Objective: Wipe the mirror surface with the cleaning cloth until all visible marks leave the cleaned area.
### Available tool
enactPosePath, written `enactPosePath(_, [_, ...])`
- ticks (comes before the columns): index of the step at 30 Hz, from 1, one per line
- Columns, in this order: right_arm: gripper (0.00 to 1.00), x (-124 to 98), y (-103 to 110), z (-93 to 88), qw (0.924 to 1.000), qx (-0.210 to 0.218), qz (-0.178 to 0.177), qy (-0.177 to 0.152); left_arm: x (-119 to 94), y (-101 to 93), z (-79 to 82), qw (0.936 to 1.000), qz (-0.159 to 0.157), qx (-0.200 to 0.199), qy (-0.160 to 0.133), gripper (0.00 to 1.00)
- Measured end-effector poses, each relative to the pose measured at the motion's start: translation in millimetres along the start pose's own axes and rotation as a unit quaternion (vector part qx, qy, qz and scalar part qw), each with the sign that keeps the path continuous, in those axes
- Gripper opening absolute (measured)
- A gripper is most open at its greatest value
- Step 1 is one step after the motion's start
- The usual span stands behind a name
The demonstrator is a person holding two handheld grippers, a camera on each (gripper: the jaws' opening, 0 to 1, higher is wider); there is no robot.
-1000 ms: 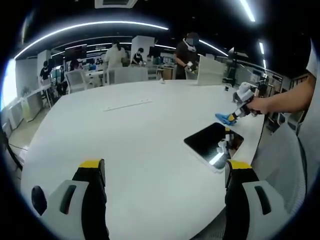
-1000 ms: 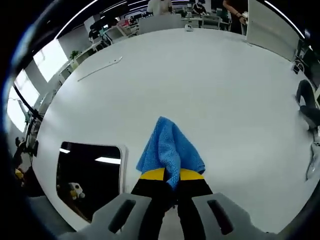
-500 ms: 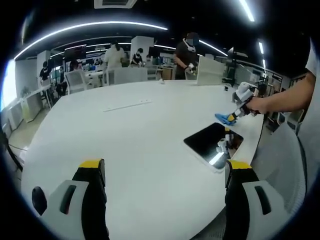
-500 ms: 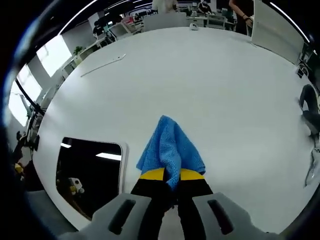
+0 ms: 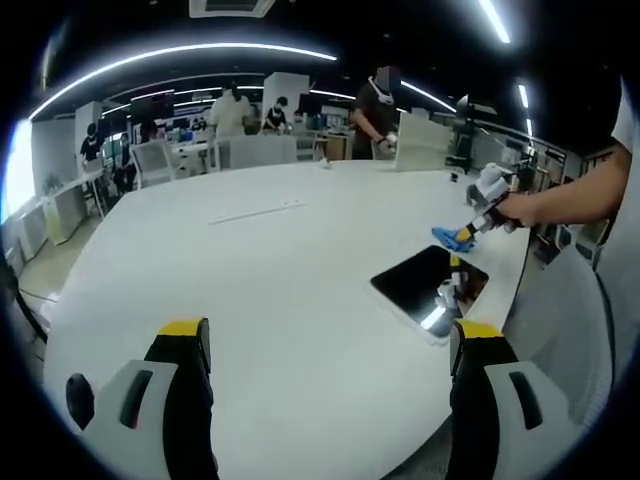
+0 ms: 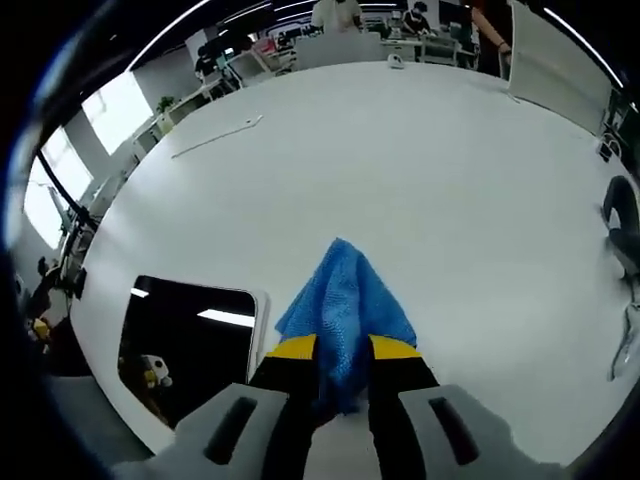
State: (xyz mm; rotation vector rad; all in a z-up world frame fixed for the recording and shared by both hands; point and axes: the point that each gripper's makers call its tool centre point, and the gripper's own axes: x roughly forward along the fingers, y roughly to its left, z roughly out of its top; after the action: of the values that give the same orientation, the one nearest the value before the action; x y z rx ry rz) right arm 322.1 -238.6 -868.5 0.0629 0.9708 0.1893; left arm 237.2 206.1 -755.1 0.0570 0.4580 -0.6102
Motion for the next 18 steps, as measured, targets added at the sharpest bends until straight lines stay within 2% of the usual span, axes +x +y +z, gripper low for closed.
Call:
enactPosePath(4, [0.34, -9.8, -6.2, 16.9, 0.9986, -0.024, 0.010, -0.046, 0.4, 6.0, 1.9, 1.0000, 0.003, -0.001, -0.004, 0.99])
enactPosePath(5, [0.38, -12.7, -7.9, 17.9, 0.9985, -0.026, 0.008, -0.049, 0.6, 6.5, 2.7, 1.0000, 0.004, -0.001, -0.005, 0.99])
enactPosePath(7, [0.45, -19.5, -4.3, 28.6, 0.9951, -0.046, 0.024, -0.083, 0.9, 7.6, 3.9, 1.0000, 0.005, 0.000, -0.005, 0.99])
enactPosePath(9, [0.56, -25.7, -6.5, 29.2, 0.9941, -0.055, 0.027, -0.089, 0.7, 8.2, 5.2, 1.0000, 0.006, 0.000, -0.006, 0.99])
enactPosePath(10, [0.61, -32.1, 1.1, 38.6, 0.9886, -0.069, 0.048, -0.125, 0.7, 8.4, 5.1, 1.0000, 0.007, -0.001, -0.006, 0.99])
enactPosePath(11, [0.66, -36.9, -4.0, 33.6, 0.9901, -0.069, 0.037, -0.117, 0.6, 8.6, 4.6, 1.0000, 0.007, -0.001, -0.005, 0.99])
enactPosePath(13, [0.73, -46.3, -4.6, 35.8, 0.9862, -0.075, 0.047, -0.140, 0.4, 6.8, 4.0, 1.0000, 0.007, -0.001, -0.002, 0.99])
enactPosePath(18, [0.82, -57.7, -20.8, 22.8, 0.9868, -0.063, 0.044, -0.143, 2.5, 5.6, 0.8, 1.0000, 0.005, -0.004, 0.003, 0.99])
